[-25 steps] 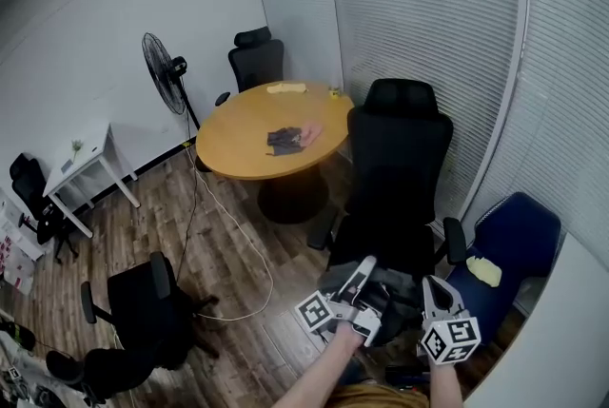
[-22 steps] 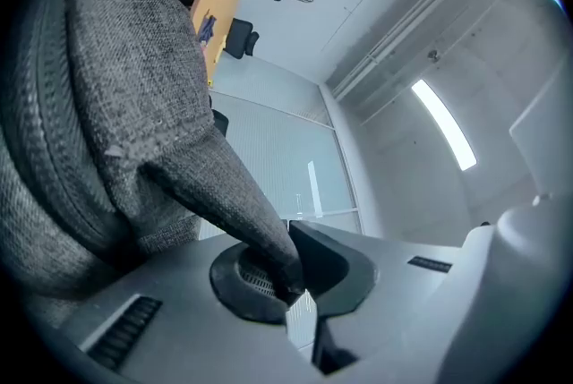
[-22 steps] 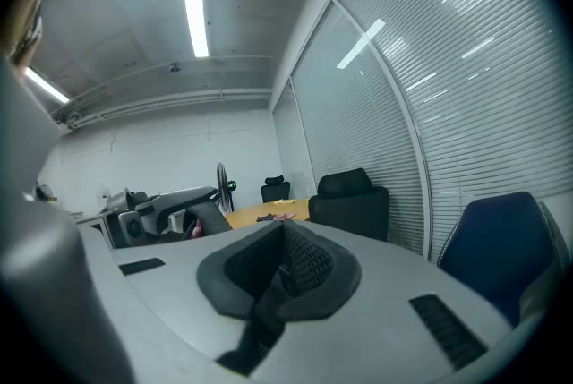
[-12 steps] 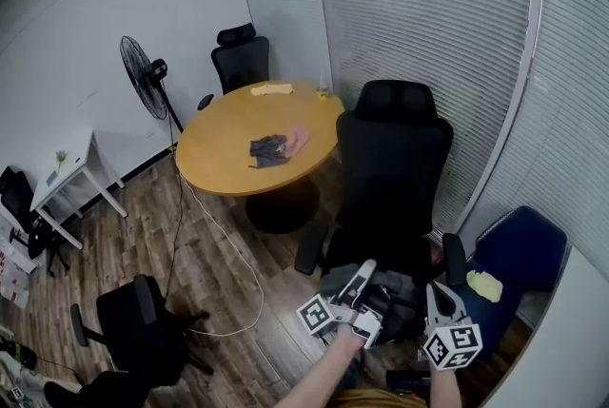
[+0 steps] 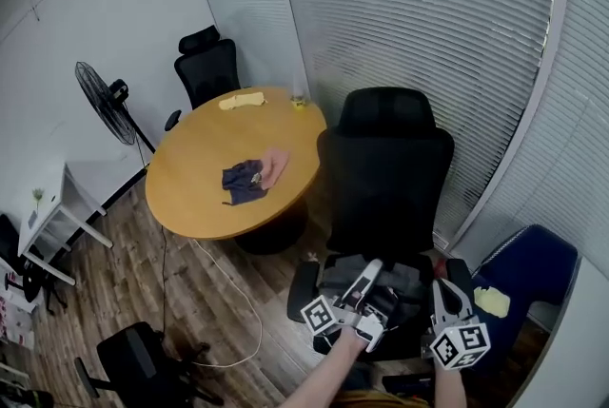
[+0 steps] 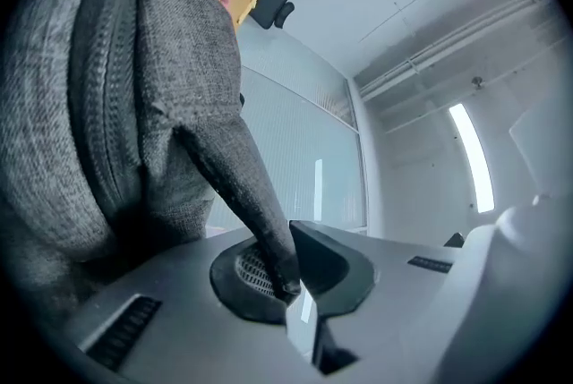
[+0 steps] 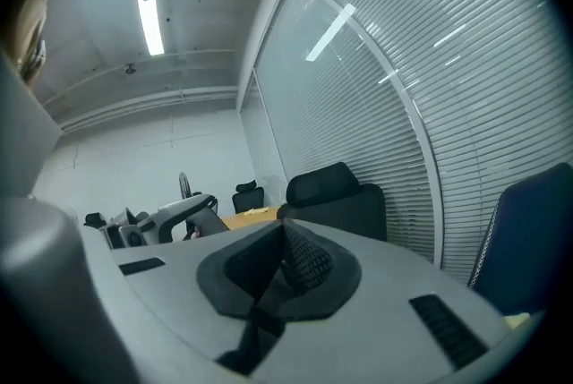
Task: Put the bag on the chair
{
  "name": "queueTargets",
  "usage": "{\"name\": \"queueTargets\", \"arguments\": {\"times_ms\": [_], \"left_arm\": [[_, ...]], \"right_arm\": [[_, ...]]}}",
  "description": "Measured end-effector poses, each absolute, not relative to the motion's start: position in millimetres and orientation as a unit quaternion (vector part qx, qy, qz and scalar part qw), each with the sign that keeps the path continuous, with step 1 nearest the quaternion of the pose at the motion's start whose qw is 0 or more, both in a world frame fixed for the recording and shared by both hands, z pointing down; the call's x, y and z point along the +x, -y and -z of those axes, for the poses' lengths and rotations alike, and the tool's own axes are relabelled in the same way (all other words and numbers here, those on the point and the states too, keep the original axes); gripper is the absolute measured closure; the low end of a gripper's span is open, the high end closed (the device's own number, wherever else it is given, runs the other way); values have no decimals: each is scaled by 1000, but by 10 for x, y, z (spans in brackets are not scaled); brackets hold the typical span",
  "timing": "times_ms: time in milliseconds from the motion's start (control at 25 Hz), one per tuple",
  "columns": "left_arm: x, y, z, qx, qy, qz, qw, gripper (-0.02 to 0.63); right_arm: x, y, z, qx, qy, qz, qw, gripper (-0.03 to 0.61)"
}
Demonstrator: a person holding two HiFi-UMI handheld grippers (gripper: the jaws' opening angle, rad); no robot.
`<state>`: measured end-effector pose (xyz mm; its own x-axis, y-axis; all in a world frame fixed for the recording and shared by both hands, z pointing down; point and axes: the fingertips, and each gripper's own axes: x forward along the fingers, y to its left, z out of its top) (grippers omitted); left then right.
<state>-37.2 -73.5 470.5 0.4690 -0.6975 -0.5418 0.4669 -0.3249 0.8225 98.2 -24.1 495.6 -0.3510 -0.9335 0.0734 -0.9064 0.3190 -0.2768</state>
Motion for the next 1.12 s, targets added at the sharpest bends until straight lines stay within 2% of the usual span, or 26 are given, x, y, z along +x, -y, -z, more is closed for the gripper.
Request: {"name": "queueTargets", "arguments": {"times_ms": [480,1120], "left_arm": [[-264,1913,-4797,610,84,508,602,586],[-98,2184,-5238,579,122,516,620,586]], "right_arm": [[1304,975,-4987,-623,-767,146,44,566],[1375,1337,-5276,-593,-788,164,17,566]]}}
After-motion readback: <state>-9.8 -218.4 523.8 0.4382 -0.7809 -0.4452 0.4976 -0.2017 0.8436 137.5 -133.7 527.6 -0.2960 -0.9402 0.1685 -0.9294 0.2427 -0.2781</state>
